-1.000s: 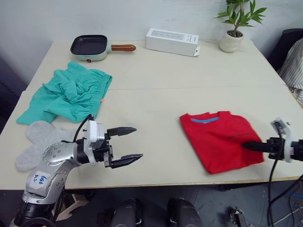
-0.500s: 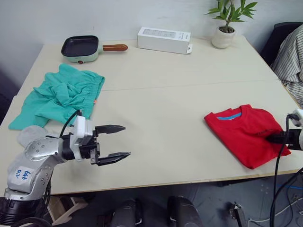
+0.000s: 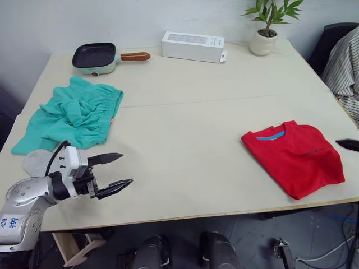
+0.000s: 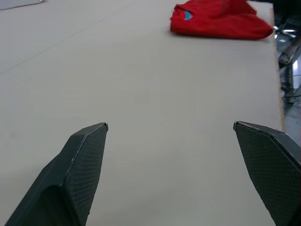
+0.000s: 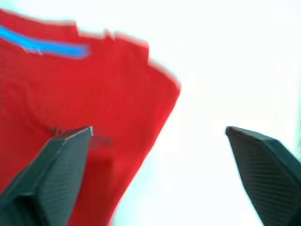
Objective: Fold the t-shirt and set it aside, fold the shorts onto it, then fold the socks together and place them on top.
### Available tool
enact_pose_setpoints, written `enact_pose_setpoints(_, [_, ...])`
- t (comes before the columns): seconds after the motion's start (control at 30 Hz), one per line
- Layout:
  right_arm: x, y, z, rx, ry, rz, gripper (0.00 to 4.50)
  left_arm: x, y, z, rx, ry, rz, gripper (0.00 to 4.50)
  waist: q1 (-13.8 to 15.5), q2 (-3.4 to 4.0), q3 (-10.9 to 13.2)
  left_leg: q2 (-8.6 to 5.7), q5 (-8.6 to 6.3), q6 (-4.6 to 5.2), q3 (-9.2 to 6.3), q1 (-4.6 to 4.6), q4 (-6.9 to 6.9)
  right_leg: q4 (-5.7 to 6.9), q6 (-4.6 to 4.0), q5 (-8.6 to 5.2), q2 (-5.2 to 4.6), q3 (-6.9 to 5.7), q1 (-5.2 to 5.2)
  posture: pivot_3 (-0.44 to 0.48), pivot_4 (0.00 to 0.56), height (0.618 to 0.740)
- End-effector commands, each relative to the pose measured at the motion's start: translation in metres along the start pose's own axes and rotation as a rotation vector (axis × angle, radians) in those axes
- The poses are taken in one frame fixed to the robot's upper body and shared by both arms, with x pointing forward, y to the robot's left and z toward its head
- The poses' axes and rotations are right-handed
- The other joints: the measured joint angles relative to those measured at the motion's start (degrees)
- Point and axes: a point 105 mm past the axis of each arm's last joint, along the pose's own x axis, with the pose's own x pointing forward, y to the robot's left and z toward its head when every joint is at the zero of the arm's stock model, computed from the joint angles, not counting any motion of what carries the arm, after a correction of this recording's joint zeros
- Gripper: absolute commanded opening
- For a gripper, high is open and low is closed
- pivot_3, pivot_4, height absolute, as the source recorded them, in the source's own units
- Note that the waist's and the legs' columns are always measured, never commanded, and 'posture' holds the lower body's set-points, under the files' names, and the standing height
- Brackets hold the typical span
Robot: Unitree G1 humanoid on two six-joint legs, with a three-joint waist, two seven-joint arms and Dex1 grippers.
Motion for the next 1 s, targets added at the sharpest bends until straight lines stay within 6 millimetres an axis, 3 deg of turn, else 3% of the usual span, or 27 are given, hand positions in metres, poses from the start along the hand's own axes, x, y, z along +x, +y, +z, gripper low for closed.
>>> enact_pose_setpoints(0.03, [0.019,0.035,0.038,-0.149,-0.172,0.093,4.47,-0.02,0.016,0.0,0.054,0.004,0.135,4.5,-0.3,-0.12,-0.1,0.01,0.01,-0.02,-0.01,0.01,-0.04,0.02,-0.01,0.01,-0.01,0.01,-0.01,0.0,0.15,0.74])
enact_pose_setpoints(0.13, [0.038,0.088,0.055,-0.23,-0.286,0.223,4.47,-0.041,0.025,-0.007,0.062,0.029,0.233,4.5,-0.6,-0.18,0.0,0.1,0.07,0.03,-0.06,0.04,-0.12,0.12,-0.05,0.03,0.0,-0.03,-0.05,0.0,0.15,0.74])
enact_pose_setpoints(0.27, [0.051,0.122,0.068,-0.19,-0.384,0.282,4.47,-0.058,0.027,-0.012,0.057,0.05,0.302,4.5,-0.2,-0.11,0.0,-0.12,0.2,0.3,-0.11,-0.1,-0.23,0.23,-0.04,0.02,-0.12,-0.1,-0.2,0.0,0.15,0.74])
enact_pose_setpoints(0.3, [0.055,0.132,0.071,-0.184,-0.411,0.308,4.47,-0.063,0.027,-0.012,0.053,0.051,0.323,4.5,-0.6,0.05,0.1,-0.35,0.35,0.45,-0.57,-0.13,-0.42,0.13,0.01,0.05,-0.27,-0.49,0.11,0.0,0.15,0.74])
enact_pose_setpoints(0.43, [0.066,0.155,0.075,-0.168,-0.499,0.312,4.47,-0.081,0.029,-0.011,0.062,0.063,0.413,4.5,-0.6,-0.26,0.3,-2.34,1.52,1.06,-4.32,-0.09,-1.48,-0.32,0.7,-0.22,-1.64,-4.17,2.35,0.0,0.15,0.74])
enact_pose_setpoints(0.53, [0.066,0.178,0.066,-0.189,-0.524,0.378,4.47,-0.104,0.028,-0.017,0.044,0.081,0.519,4.5,2.1,-0.29,0.3,-2.38,1.57,0.78,-4.35,-0.13,-1.12,-0.33,0.89,-0.49,-1.87,-2.92,2.24,0.0,0.15,0.74])
enact_pose_setpoints(0.7, [0.063,0.195,0.057,-0.191,-0.561,0.404,4.47,-0.156,0.014,-0.039,-0.031,0.125,0.759,4.5,3.2,-0.41,0.4,-2.38,1.33,0.6,-4.24,-0.11,-1.1,-0.57,0.91,-0.47,-1.86,-2.75,2.3,0.0,0.15,0.74])
enact_pose_setpoints(0.83, [0.048,0.208,0.056,-0.149,-0.682,0.399,4.47,-0.187,0.001,-0.053,-0.122,0.153,0.898,4.5,3.1,-0.67,0.4,-2.3,1.21,0.67,-4.24,-0.08,-1.15,-0.61,0.91,-0.48,-1.8,-2.72,2.3,0.0,0.15,0.74])
enact_pose_setpoints(0.9, [0.038,0.221,0.045,-0.172,-0.693,0.432,4.47,-0.197,-0.003,-0.063,-0.163,0.207,0.938,4.5,3.6,-0.69,0.4,-2.28,1.17,0.7,-4.26,-0.08,-1.16,-0.6,0.9,-0.48,-1.77,-2.73,2.29,0.0,0.15,0.74])
enact_pose_setpoints(1.0, [0.03,0.232,0.032,-0.198,-0.687,0.451,4.47,-0.187,0.001,-0.057,-0.169,0.215,0.901,4.5,4.0,-0.75,0.4,-2.27,1.1,0.74,-4.27,-0.07,-1.16,-0.67,0.89,-0.49,-1.76,-2.73,2.31,0.0,0.15,0.74])
